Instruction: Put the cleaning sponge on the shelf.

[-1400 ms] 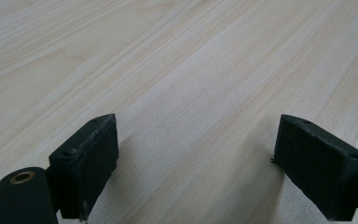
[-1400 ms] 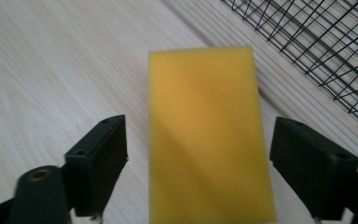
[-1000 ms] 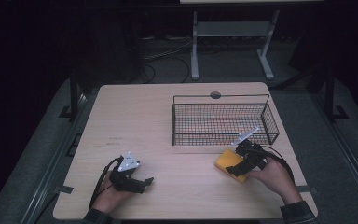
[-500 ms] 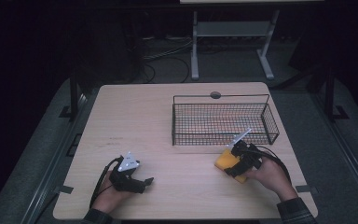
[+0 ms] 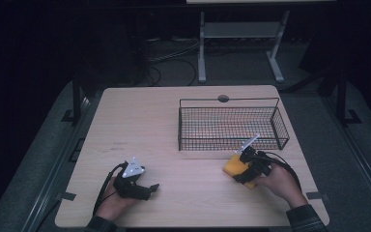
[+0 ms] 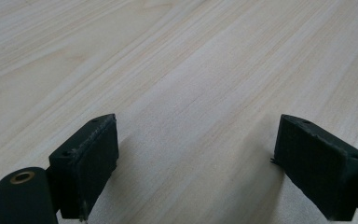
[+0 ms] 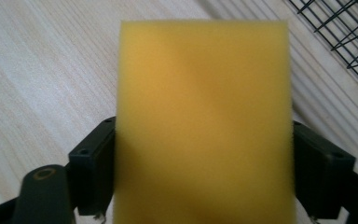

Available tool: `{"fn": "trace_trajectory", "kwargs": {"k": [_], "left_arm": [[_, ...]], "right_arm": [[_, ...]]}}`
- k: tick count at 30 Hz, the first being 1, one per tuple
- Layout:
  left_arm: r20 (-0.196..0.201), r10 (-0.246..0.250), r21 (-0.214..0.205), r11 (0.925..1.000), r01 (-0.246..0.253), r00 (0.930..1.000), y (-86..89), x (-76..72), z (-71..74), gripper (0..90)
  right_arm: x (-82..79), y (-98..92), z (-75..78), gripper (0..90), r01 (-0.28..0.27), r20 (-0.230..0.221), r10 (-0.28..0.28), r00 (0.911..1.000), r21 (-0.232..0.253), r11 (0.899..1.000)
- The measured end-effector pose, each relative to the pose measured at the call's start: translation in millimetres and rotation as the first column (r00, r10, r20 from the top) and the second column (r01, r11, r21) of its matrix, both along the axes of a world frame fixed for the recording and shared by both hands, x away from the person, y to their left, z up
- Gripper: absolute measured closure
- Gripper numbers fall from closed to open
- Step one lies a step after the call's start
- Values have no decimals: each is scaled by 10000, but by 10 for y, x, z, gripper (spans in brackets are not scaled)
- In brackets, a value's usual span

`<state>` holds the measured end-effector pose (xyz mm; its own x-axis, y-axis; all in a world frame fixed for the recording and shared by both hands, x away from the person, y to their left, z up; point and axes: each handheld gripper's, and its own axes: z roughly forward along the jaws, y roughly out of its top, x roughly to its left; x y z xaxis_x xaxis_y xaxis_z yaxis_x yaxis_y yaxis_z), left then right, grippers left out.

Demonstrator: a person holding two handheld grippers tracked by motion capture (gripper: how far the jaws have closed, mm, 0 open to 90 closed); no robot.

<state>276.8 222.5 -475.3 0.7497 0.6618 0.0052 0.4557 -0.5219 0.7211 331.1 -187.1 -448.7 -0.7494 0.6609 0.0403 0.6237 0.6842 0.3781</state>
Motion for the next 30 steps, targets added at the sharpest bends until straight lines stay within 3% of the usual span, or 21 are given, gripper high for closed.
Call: {"fn": "trace_trajectory", "kwargs": {"k": [7, 30], "left_arm": [[5, -1, -4, 10000, 1, 10000, 0, 0, -1, 129], [7, -5, 2, 10000, 5, 10000, 0, 1, -1, 129]], "right_arm": [[4, -32, 16, 216, 83, 29, -83, 10000, 63, 9999], [-34, -106, 269, 218, 192, 198, -200, 9996, 390, 9991]]}}
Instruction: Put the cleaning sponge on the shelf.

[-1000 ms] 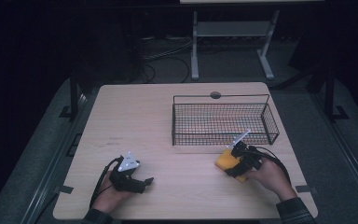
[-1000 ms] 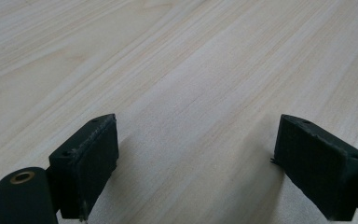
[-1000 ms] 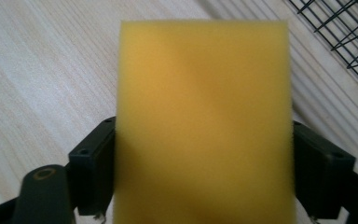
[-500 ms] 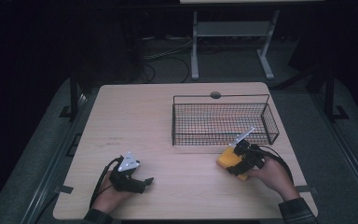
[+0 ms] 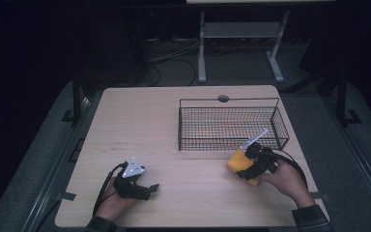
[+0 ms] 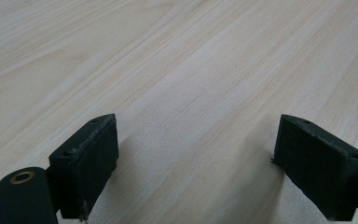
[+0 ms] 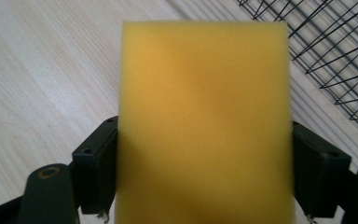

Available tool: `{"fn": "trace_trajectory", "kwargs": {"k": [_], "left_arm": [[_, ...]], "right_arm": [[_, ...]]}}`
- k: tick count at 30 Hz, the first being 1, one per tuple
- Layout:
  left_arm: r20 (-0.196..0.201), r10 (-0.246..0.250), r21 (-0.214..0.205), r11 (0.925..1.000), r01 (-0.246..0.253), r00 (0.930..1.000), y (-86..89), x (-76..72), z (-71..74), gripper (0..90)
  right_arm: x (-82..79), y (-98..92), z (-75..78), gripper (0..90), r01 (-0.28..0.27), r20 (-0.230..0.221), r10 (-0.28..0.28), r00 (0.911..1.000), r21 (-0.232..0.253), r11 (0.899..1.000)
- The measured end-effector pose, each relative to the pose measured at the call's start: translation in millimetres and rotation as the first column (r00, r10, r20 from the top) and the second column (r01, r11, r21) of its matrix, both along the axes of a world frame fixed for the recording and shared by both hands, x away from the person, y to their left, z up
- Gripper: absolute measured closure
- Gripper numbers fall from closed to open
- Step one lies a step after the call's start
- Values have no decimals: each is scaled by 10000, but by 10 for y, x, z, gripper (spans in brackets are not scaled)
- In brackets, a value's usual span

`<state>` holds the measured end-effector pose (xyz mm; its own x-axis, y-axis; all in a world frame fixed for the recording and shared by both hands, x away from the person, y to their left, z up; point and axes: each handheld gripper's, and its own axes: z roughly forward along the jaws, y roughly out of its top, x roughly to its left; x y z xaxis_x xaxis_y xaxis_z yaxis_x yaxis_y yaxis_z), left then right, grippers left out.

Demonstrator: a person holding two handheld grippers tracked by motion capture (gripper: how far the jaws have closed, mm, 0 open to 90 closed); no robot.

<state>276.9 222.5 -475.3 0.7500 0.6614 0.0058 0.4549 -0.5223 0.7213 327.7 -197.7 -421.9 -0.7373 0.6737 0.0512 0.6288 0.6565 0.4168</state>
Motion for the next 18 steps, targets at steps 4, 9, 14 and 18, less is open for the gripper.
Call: {"fn": "trace_trajectory", "kwargs": {"k": [4, 9, 14, 18], "left_arm": [[-3, 4, -1, 10000, -4, 10000, 0, 0, 0, 129], [0, -1, -2, 10000, 1, 10000, 0, 0, 0, 129], [3, -3, 1, 10000, 3, 10000, 0, 0, 0, 129], [16, -8, 8, 10000, 8, 10000, 1, 1, 0, 129]], "right_arm": [[0, -23, 67, 219, 44, 61, -44, 10000, 72, 10000], [-8, -55, 141, 221, 29, 112, -30, 9999, 152, 9999], [-9, -83, 209, 222, 96, 163, -99, 9998, 194, 9998], [4, -117, 297, 222, 179, 220, -183, 9996, 188, 9997]]}}
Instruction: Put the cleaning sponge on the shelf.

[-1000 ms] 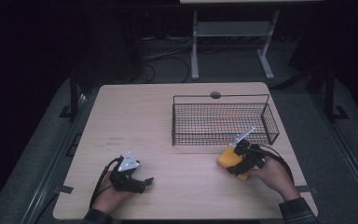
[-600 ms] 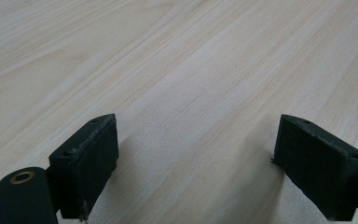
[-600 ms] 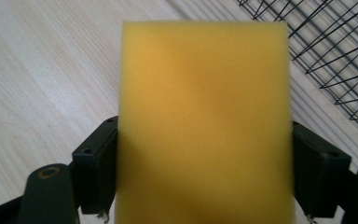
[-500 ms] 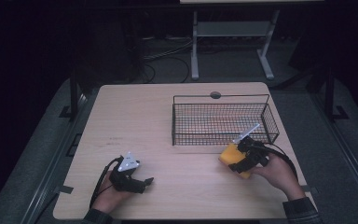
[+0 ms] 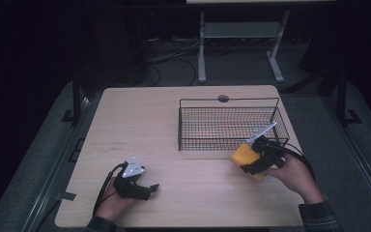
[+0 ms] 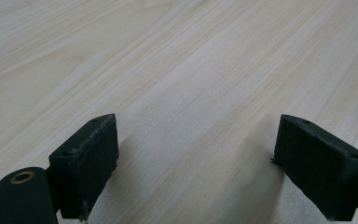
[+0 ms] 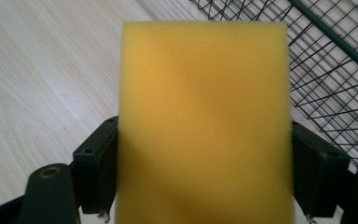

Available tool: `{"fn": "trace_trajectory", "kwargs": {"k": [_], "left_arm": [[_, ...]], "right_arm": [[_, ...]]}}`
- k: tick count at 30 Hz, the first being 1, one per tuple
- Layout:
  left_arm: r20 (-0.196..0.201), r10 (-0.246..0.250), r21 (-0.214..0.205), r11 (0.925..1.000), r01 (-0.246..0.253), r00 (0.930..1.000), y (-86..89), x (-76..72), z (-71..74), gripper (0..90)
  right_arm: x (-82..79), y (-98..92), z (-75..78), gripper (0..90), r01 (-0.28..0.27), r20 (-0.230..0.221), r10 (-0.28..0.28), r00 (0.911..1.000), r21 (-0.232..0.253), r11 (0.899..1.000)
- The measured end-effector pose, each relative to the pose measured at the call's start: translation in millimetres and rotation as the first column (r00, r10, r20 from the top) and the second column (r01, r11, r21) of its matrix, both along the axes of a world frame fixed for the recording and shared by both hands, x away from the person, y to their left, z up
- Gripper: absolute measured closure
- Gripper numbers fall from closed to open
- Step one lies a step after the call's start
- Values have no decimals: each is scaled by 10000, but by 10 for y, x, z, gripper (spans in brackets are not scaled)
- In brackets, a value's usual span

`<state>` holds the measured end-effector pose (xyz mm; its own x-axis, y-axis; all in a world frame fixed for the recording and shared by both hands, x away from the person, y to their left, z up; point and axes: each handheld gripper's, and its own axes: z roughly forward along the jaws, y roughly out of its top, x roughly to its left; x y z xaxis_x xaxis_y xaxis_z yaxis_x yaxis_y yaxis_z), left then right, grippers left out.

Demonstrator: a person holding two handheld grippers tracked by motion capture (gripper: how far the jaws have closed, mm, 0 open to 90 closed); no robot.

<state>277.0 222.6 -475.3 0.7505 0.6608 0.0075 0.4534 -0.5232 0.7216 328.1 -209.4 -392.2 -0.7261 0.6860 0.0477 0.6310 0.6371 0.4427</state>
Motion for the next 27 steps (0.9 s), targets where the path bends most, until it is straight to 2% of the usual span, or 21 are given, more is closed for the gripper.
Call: {"fn": "trace_trajectory", "kwargs": {"k": [27], "left_arm": [[-14, 32, -40, 10000, -32, 10000, -3, -2, -1, 129]], "right_arm": [[168, -146, 393, 223, 294, 249, -299, 9992, 201, 9994]]}}
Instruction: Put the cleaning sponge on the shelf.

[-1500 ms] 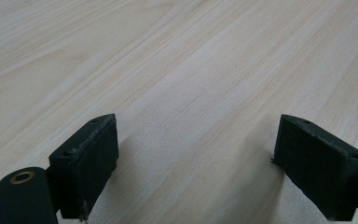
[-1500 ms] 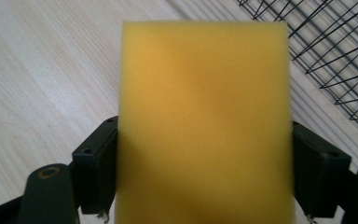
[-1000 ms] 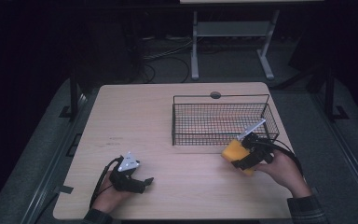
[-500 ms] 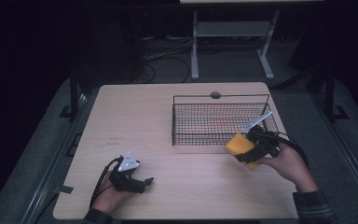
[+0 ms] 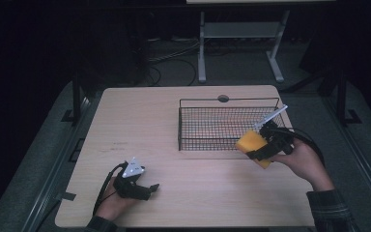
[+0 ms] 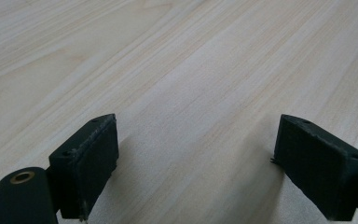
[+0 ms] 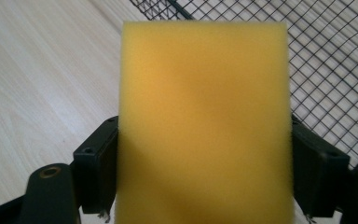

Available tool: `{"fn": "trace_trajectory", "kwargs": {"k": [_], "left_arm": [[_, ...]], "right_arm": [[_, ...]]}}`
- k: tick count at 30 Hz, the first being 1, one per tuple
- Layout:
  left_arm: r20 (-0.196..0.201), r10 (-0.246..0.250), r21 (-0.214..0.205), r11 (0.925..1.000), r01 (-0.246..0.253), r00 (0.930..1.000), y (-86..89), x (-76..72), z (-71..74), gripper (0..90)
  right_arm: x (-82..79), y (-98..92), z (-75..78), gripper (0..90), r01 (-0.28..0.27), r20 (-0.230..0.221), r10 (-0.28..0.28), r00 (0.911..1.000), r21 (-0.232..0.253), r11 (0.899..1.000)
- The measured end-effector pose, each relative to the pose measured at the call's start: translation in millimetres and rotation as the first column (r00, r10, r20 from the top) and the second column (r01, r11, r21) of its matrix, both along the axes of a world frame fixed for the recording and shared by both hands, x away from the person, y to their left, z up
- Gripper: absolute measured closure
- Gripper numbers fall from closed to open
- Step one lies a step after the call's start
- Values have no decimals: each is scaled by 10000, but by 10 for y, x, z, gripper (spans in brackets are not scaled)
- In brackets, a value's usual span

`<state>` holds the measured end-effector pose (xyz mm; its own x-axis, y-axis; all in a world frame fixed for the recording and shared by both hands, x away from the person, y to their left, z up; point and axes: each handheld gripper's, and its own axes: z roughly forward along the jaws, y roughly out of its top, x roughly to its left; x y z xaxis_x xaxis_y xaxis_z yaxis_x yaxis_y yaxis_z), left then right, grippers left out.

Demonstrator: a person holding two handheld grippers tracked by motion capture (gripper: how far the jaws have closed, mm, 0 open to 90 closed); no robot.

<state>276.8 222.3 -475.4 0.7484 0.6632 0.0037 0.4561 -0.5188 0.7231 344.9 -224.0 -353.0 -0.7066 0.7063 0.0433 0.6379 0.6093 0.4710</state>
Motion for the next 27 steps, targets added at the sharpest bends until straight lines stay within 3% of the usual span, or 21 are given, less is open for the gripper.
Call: {"fn": "trace_trajectory", "kwargs": {"k": [11, 17, 27], "left_arm": [[9, -21, 31, 10000, 21, 10000, 2, 1, 1, 129], [-3, -12, 27, 10000, 12, 10000, 2, 0, 1, 129], [-12, -5, 21, 10000, 5, 10000, 1, -1, 1, 129]], "right_arm": [[139, -50, 99, 223, 339, 73, -339, 9994, 11, 9994], [253, -103, 164, 223, 858, 175, -857, 9962, -40, 9963], [512, -244, 151, 223, 2035, 168, -2033, 9790, -140, 9790]]}}
